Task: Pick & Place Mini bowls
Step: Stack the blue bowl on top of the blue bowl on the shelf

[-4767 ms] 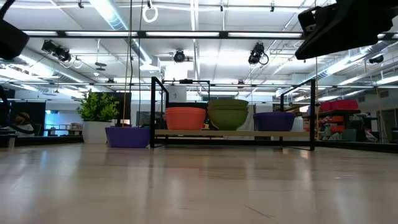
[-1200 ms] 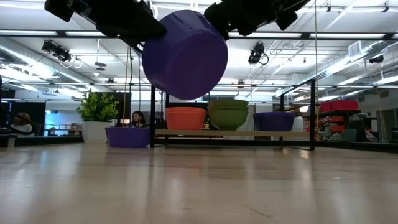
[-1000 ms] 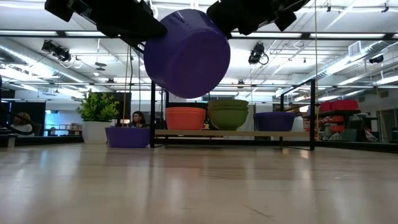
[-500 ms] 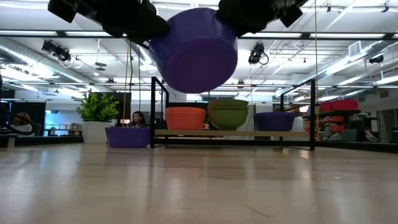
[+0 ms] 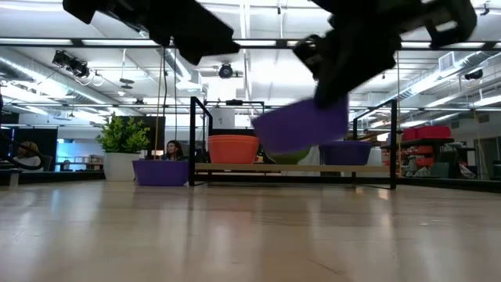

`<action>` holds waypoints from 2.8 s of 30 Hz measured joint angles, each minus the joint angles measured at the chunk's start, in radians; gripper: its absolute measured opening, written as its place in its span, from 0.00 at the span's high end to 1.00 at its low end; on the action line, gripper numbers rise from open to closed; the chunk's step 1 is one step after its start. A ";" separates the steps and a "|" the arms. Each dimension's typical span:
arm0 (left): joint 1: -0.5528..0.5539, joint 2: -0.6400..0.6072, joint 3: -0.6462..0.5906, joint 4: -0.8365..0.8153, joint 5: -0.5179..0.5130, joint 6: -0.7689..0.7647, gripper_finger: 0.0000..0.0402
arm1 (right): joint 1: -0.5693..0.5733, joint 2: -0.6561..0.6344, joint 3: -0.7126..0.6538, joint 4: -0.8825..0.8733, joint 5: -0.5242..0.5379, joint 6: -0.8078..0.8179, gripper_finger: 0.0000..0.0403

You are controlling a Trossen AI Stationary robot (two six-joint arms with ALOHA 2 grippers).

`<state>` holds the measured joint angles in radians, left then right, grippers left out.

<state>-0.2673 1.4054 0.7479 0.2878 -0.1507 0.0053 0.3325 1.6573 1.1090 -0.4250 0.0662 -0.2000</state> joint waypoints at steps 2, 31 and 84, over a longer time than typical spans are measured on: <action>-0.005 0.001 0.000 -0.019 -0.013 -0.028 0.53 | 0.017 -0.022 -0.033 -0.023 0.100 0.037 1.00; -0.015 0.002 -0.001 -0.025 -0.086 -0.017 0.56 | -0.663 -0.504 -0.473 0.343 0.325 0.025 1.00; -0.015 0.002 -0.001 -0.027 -0.084 -0.018 0.56 | -0.652 -0.529 -0.387 0.260 0.177 0.193 0.56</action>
<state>-0.2825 1.4071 0.7467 0.2604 -0.2349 -0.0132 -0.3199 1.1280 0.7218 -0.1654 0.2433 -0.0069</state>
